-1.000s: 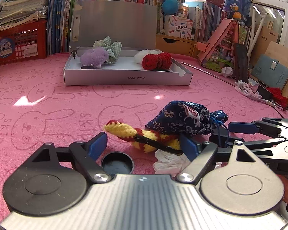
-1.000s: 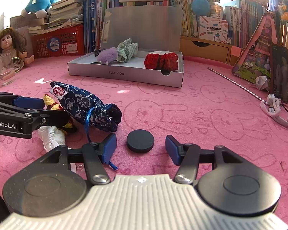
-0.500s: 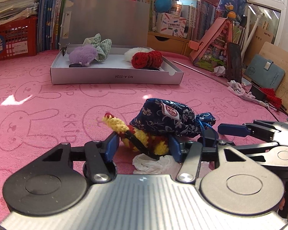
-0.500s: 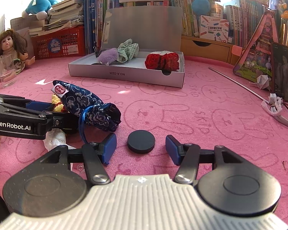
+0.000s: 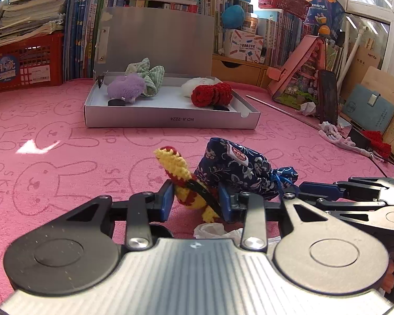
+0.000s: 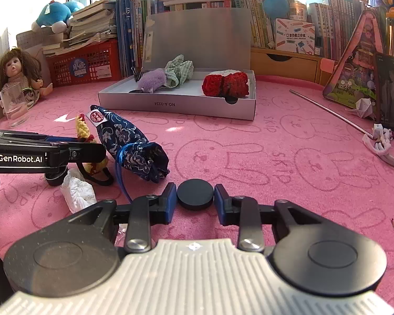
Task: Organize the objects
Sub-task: 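Grasp the yellow-red crocheted snake with the left gripper while the right grasps a black lid, then carry the crocheted snake and black lid over the white box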
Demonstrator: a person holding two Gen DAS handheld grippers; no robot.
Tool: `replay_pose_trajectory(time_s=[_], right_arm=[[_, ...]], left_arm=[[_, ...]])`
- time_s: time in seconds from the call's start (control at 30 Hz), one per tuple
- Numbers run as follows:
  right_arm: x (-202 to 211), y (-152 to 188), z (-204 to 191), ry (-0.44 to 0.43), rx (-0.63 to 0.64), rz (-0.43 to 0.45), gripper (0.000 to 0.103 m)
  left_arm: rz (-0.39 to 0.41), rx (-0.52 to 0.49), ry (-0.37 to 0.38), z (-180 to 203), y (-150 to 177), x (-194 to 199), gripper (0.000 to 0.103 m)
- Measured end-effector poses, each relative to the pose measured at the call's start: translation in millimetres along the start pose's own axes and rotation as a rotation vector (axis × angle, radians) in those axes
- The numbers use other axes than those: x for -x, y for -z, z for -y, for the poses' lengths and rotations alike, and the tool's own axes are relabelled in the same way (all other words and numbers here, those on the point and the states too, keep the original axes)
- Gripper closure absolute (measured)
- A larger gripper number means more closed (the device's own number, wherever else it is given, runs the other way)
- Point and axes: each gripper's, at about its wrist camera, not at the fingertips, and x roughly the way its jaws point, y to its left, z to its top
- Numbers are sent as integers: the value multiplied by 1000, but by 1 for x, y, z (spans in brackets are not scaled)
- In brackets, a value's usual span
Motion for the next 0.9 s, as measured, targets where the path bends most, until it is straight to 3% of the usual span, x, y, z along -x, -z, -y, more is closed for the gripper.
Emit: replay_pose_trajectory(time_s=[0.4,0.9], right_arm=[[8,-15,4,30,-10,51,67],[10,-31,4,29,-5,91,67]], left_arm=[[55,14,-44,-11,-14,12,61],[90,4,-44,-11,-30,13,62]])
